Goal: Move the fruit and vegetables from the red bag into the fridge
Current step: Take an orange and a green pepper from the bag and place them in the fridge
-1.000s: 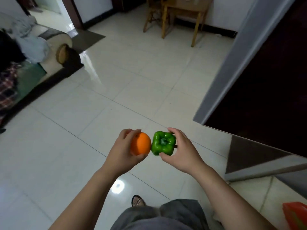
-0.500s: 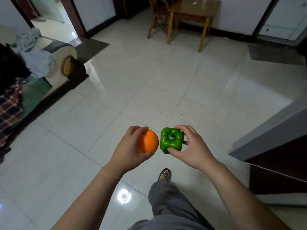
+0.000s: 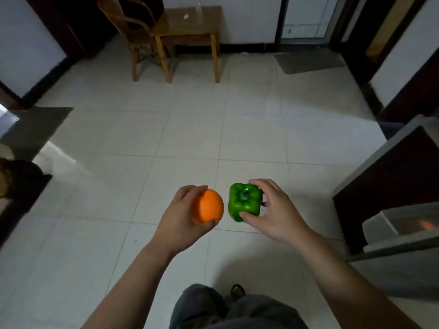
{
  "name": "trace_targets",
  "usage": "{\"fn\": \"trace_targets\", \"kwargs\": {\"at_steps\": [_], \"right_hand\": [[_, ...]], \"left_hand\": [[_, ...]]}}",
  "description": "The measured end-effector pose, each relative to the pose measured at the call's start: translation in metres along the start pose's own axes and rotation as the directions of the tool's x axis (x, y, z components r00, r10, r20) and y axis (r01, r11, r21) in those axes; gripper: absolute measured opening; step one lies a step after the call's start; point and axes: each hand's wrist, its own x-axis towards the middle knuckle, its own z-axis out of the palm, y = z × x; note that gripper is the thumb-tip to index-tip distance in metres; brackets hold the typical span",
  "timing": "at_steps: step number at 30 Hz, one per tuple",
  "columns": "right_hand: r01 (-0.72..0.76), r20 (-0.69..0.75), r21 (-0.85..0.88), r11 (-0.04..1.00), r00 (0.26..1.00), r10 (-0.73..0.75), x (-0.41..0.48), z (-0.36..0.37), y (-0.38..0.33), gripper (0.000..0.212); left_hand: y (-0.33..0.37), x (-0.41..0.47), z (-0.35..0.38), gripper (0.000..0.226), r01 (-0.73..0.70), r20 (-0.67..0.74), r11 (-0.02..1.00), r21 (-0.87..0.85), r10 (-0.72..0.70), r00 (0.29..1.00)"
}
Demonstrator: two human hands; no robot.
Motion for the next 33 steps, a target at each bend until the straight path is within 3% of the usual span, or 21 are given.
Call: {"fn": "trace_targets", "kwargs": {"at_steps": [5, 10, 17, 23, 27, 33], "right_hand": [[-0.083, -0.184, 0.026, 0.996, 0.979, 0.086, 0.057, -0.027, 0.015, 0.069], [-0.155, -0.378, 0.027, 0.987, 0.913, 0.154, 0.108, -0.056, 0.031, 0.070], [-0.308, -0.609, 0.123, 0.943, 0.727, 0.317, 0.135, -0.109, 0.055, 0.071], [-0.482, -0.739, 0.218, 0.849, 0.486, 0.466, 0.126, -0.172, 0.083, 0.071], [-0.516, -0.794, 0.280, 0.810, 0.350, 0.497, 0.128, -0.225, 0.118, 0.072], [-0.559, -0.830, 0.310, 0.769, 0.236, 0.506, 0.135, -0.301, 0.168, 0.075]], "left_hand": [[0.008, 0.106, 0.005, 0.077, -0.144, 0.110, 0.989, -0.040, 0.148, 0.983], [0.028, 0.210, 0.011, 0.077, -0.332, 0.240, 0.941, -0.068, 0.339, 0.910], [0.098, 0.329, 0.045, 0.079, -0.600, 0.428, 0.794, -0.092, 0.576, 0.697], [0.186, 0.394, 0.109, 0.078, -0.742, 0.499, 0.633, -0.220, 0.727, 0.472], [0.253, 0.433, 0.161, 0.079, -0.805, 0.510, 0.532, -0.265, 0.785, 0.351], [0.340, 0.484, 0.227, 0.080, -0.848, 0.569, 0.443, -0.292, 0.793, 0.218]]}}
